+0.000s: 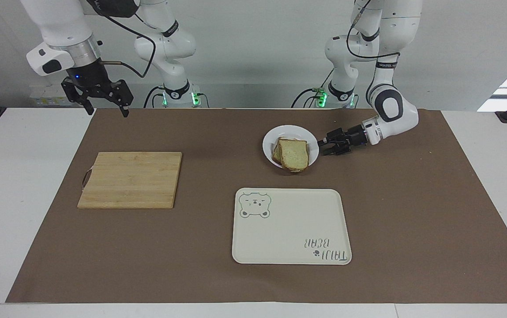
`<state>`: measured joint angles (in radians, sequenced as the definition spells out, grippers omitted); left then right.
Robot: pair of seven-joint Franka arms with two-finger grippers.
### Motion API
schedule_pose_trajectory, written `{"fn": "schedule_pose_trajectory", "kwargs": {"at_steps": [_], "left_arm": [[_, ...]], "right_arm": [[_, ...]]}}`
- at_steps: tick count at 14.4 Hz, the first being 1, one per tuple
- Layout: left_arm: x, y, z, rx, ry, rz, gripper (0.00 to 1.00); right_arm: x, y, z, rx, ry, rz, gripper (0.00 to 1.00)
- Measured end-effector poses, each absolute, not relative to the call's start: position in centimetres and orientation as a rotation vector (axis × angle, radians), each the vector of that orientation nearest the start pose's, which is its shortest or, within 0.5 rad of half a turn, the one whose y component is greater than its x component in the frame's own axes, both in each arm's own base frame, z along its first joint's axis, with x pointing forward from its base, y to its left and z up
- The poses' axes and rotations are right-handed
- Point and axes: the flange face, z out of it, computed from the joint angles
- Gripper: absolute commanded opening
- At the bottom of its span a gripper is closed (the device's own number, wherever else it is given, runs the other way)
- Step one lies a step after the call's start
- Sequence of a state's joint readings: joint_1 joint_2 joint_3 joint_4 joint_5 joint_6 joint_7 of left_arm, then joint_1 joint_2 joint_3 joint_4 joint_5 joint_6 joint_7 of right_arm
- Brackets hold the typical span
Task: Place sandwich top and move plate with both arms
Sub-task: 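Grip the plate rim with the left gripper and push it onto the tray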
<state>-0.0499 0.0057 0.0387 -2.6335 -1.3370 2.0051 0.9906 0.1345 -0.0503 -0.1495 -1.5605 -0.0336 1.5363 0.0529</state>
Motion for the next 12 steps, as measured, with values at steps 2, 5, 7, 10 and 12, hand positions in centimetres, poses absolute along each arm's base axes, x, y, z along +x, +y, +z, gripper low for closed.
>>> {"fn": "schedule_pose_trajectory", "kwargs": {"at_steps": [2, 5, 7, 10, 12], "left_arm": [[38.7, -6.8, 23.5, 2.060, 0.018, -0.014, 0.51], [38.6, -7.6, 23.4, 2.067, 0.003, -0.019, 0.13], [38.6, -7.6, 23.4, 2.074, 0.003, -0.016, 0.00], [38.3, -8.1, 23.1, 2.093, -0.009, -0.018, 0.00], [38.3, -8.1, 23.1, 2.094, -0.007, -0.016, 0.00]], "right_arm": [[53.2, -1.5, 65.6, -3.165, 0.113, -0.018, 1.00], [52.5, -1.7, 66.3, -3.164, 0.103, -0.008, 1.00], [51.8, -1.7, 66.3, -3.161, 0.096, 0.006, 1.00], [50.9, -1.7, 65.9, -3.157, 0.087, 0.027, 1.00], [50.9, -1.6, 65.7, -3.157, 0.084, 0.032, 1.00]]}}
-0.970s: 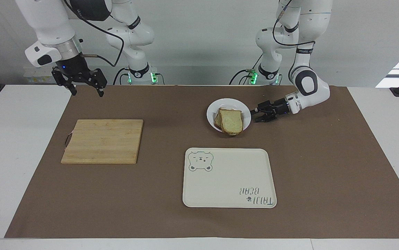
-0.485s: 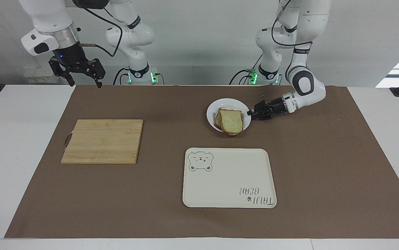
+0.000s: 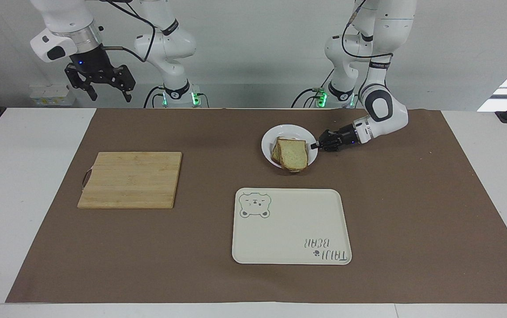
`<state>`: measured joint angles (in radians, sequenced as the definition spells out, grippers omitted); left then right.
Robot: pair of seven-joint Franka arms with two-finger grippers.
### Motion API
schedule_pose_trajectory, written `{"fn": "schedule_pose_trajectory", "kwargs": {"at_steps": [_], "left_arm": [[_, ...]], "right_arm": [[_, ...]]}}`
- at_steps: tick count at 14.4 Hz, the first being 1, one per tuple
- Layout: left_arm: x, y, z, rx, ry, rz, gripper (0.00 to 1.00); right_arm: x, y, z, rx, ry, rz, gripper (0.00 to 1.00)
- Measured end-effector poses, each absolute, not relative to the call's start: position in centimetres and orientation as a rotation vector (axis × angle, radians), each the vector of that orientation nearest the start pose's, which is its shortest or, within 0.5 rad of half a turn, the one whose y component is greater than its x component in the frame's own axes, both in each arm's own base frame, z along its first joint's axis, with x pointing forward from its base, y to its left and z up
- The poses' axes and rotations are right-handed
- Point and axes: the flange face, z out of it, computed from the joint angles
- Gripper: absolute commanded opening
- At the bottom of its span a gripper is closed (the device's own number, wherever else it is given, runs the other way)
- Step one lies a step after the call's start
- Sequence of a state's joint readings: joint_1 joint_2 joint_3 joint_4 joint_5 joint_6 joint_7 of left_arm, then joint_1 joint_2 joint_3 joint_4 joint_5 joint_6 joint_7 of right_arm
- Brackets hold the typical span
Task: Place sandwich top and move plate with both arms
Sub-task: 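Grip the plate rim with the left gripper and push it onto the tray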
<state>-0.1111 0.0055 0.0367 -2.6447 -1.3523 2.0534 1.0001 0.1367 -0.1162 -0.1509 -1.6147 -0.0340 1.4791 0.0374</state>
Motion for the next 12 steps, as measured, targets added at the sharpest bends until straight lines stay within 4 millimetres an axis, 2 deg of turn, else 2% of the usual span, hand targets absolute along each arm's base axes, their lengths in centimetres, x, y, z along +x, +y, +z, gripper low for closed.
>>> {"fn": "schedule_pose_trajectory", "kwargs": {"at_steps": [3, 5, 9, 12], "left_arm": [[38.7, -7.9, 23.3, 2.094, -0.004, -0.002, 0.00], [40.2, -7.1, 24.4, 2.093, 0.007, 0.045, 0.00], [45.7, -5.0, 28.9, 2.063, 0.085, 0.143, 0.00], [50.7, -5.0, 31.3, 2.055, 0.127, 0.172, 0.00]], "right_arm": [[50.8, -1.5, 65.6, -3.157, 0.079, 0.035, 1.00], [50.8, -1.5, 65.6, -3.157, 0.079, 0.035, 1.00], [50.8, -1.6, 65.5, -3.157, 0.082, 0.040, 1.00], [50.8, -1.6, 65.4, -3.157, 0.084, 0.044, 1.00]]}}
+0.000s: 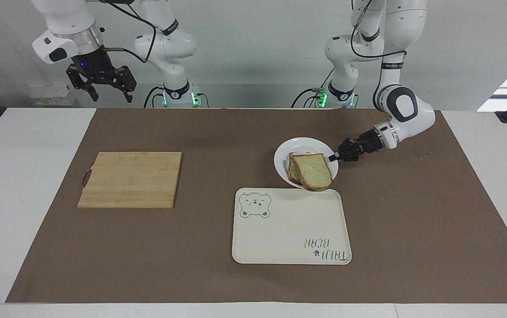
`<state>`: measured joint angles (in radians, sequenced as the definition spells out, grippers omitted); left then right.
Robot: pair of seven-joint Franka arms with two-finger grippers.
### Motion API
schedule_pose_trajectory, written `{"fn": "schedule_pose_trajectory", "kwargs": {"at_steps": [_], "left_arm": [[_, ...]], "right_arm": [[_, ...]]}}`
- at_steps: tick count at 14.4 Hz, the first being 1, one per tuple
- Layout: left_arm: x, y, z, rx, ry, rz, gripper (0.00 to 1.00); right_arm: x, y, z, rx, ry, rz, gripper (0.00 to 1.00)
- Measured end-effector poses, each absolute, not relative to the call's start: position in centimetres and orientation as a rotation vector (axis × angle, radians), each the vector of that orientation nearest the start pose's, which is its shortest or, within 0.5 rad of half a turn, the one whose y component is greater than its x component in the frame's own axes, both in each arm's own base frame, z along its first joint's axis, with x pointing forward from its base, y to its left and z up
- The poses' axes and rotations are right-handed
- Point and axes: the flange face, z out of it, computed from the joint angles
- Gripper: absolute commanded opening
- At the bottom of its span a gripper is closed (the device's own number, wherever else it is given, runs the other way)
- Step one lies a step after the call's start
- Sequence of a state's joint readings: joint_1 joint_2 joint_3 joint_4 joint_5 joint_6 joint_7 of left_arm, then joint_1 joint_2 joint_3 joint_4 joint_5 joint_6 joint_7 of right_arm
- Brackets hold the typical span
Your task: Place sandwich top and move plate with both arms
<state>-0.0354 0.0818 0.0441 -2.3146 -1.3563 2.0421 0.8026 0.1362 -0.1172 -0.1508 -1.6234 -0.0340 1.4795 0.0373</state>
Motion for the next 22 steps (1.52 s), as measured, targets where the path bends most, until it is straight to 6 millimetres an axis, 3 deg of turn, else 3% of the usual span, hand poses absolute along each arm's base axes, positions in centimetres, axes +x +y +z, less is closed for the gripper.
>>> {"fn": "schedule_pose_trajectory", "kwargs": {"at_steps": [3, 6, 8, 12, 13, 15, 16, 19, 22], "left_arm": [[55.5, -5.8, 31.6, 2.093, 0.184, 0.202, 0.00], [60.2, -10.1, 31.9, 2.163, 0.218, 0.209, 0.00], [63.1, -11.8, 31.7, 2.194, 0.213, 0.183, 0.00], [65.3, -13.1, 29.6, 2.277, 0.116, 0.150, 0.00], [65.5, -13.8, 29.6, 2.290, 0.098, 0.149, 0.09], [65.4, -15.5, 30.1, 2.303, 0.067, 0.148, 0.73], [65.3, -16.0, 30.1, 2.314, 0.046, 0.147, 1.00], [65.6, -15.8, 30.9, 2.428, -0.100, 0.171, 1.00], [66.3, -14.0, 35.2, 2.569, -0.273, 0.255, 1.00]], "right_arm": [[50.9, -1.8, 65.3, -3.157, 0.088, 0.046, 1.00], [51.0, -2.5, 65.0, -3.156, 0.111, 0.051, 1.00], [51.0, -2.6, 65.0, -3.156, 0.115, 0.049, 1.00], [51.1, -2.6, 65.0, -3.156, 0.115, 0.049, 1.00], [51.1, -2.6, 65.0, -3.156, 0.115, 0.049, 1.00], [51.1, -2.6, 65.1, -3.156, 0.114, 0.048, 1.00], [51.1, -2.6, 65.1, -3.156, 0.113, 0.048, 1.00], [51.1, -2.5, 65.1, -3.156, 0.112, 0.048, 1.00], [51.1, -2.5, 65.1, -3.156, 0.112, 0.048, 1.00]]}}
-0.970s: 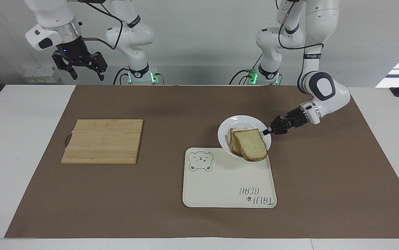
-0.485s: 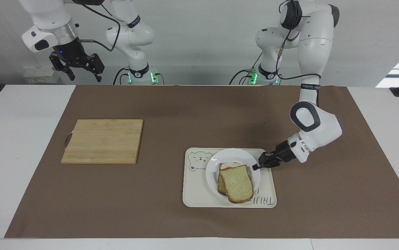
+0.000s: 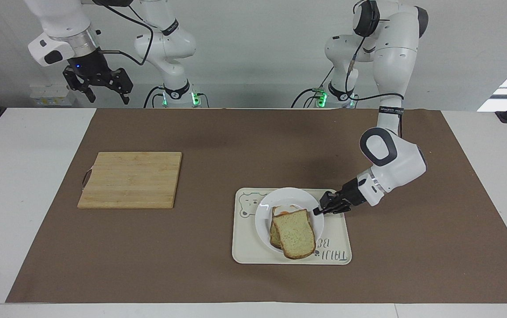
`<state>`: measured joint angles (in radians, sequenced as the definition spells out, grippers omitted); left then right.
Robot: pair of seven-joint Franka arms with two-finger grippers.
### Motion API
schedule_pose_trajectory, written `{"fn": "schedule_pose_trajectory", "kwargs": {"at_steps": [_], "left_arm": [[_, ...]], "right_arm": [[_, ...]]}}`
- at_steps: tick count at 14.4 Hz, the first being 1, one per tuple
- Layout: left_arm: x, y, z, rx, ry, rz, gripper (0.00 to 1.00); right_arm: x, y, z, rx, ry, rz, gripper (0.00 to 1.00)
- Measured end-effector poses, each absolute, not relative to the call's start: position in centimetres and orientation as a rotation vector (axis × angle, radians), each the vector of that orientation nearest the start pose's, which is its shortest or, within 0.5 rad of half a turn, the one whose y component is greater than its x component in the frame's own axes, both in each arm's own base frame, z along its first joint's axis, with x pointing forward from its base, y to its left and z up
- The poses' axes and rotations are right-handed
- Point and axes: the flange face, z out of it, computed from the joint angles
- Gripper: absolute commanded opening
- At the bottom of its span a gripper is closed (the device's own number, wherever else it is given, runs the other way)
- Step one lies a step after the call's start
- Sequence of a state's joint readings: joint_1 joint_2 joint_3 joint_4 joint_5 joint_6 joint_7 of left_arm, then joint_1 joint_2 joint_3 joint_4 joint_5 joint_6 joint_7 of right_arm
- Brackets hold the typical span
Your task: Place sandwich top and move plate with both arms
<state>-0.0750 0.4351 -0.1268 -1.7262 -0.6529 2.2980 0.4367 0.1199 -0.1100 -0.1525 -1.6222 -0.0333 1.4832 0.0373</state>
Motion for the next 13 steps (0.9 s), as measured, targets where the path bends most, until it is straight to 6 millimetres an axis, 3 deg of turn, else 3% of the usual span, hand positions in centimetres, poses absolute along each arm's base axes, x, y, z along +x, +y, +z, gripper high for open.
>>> {"fn": "schedule_pose_trajectory", "kwargs": {"at_steps": [3, 5, 9, 13], "left_arm": [[66.2, -10.0, 41.7, 2.697, -0.396, 0.343, 1.00], [65.4, -8.4, 47.2, 2.821, -0.522, 0.350, 1.00], [62.1, -7.2, 59.2, 2.978, -0.663, 0.273, 1.00], [57.8, -5.8, 67.9, 3.037, -0.673, 0.279, 1.00]], "right_arm": [[51.1, -2.5, 65.1, -3.156, 0.112, 0.048, 1.00], [51.1, -2.5, 65.1, -3.156, 0.112, 0.048, 1.00], [51.1, -2.5, 65.1, -3.156, 0.112, 0.048, 1.00], [51.1, -2.5, 65.1, -3.156, 0.112, 0.048, 1.00]]}}
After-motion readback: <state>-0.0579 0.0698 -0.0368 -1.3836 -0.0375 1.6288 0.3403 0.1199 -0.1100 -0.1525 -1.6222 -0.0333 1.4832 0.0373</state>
